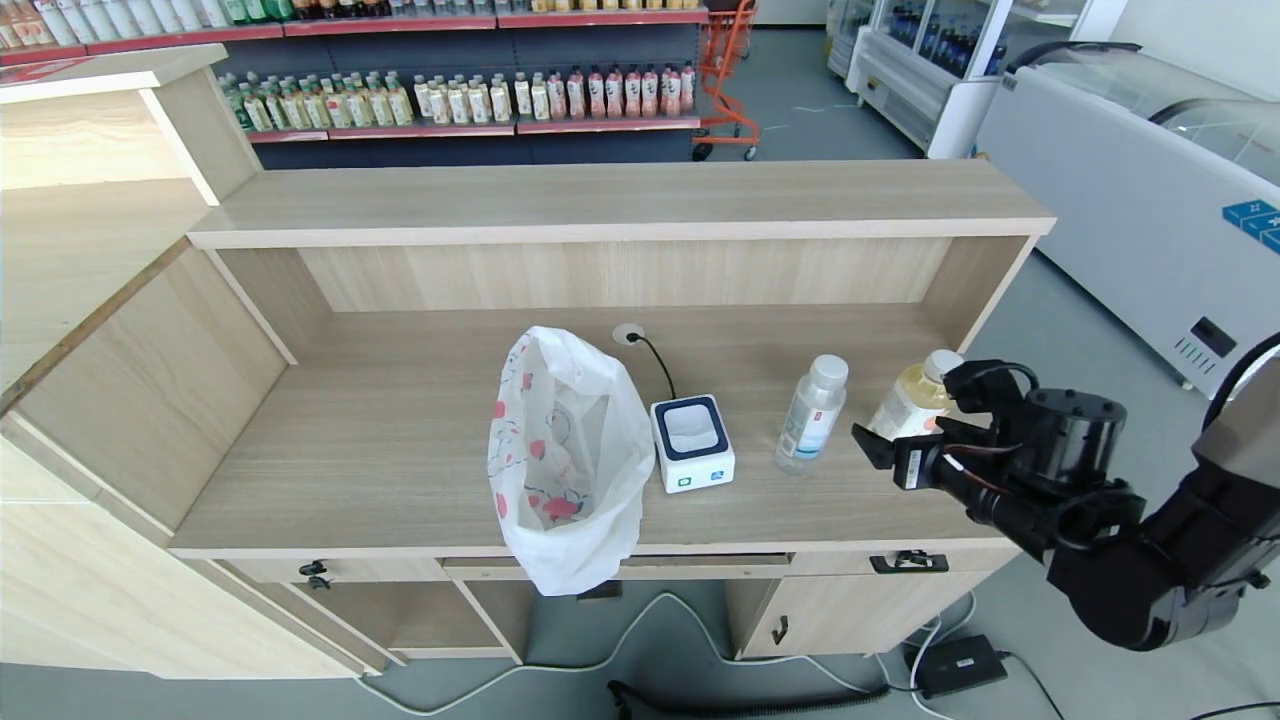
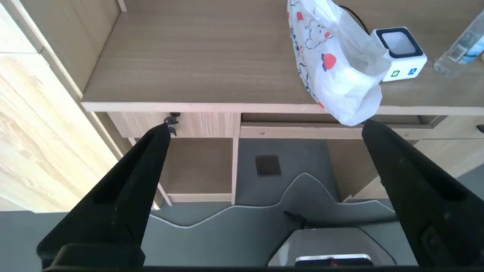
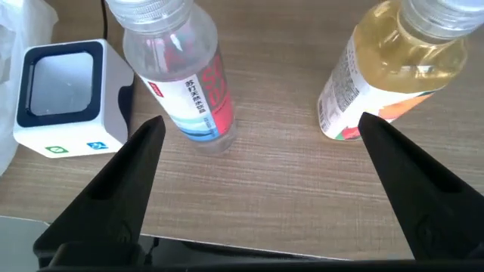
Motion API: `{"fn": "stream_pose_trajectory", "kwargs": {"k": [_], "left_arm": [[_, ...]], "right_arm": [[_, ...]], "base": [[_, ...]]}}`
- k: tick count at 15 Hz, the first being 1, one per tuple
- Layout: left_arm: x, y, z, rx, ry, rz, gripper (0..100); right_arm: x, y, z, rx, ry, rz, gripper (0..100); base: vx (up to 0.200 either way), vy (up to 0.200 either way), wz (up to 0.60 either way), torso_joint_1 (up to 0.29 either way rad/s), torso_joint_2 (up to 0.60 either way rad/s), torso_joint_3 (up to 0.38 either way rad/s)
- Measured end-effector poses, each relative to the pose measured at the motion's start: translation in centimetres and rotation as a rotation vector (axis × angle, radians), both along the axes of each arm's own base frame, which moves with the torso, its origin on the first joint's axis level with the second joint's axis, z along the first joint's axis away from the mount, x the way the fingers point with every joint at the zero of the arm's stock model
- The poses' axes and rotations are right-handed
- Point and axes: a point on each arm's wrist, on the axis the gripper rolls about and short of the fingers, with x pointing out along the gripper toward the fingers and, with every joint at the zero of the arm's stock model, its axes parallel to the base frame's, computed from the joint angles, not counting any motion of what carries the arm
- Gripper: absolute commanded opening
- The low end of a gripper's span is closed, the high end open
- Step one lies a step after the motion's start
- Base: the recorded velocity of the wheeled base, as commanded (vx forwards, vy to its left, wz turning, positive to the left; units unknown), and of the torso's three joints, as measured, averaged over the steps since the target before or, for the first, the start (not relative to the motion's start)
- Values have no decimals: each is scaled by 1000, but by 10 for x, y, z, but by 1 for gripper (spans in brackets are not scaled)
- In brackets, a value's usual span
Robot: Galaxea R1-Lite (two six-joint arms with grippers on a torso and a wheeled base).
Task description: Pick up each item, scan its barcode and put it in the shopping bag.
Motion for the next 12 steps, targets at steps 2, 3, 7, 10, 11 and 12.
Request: {"fn": "stream_pose_trajectory", "kwargs": {"k": [2, 3, 7, 10, 11, 12], "left_arm": [[0, 0, 0, 0, 0, 0, 100], [0, 0, 0, 0, 0, 0, 100], [0, 0, 0, 0, 0, 0, 100], [0, 0, 0, 0, 0, 0, 100], [0, 0, 0, 0, 0, 0, 100], [0, 0, 0, 0, 0, 0, 100]], "right_arm": [[14, 14, -7, 2, -8, 31, 100], [19, 20, -11, -1, -10, 45, 100], [35, 33, -22, -62, -27, 80, 100], [45, 37, -25, -97, -50, 87, 100], [49, 38, -26, -99, -58, 88, 100], [53, 40, -26, -100, -66, 89, 100]], "base": [[0, 0, 0, 0, 0, 0], [0, 0, 0, 0, 0, 0], [0, 0, 0, 0, 0, 0], [0, 0, 0, 0, 0, 0], [0, 0, 0, 0, 0, 0], [0, 0, 0, 0, 0, 0]]}}
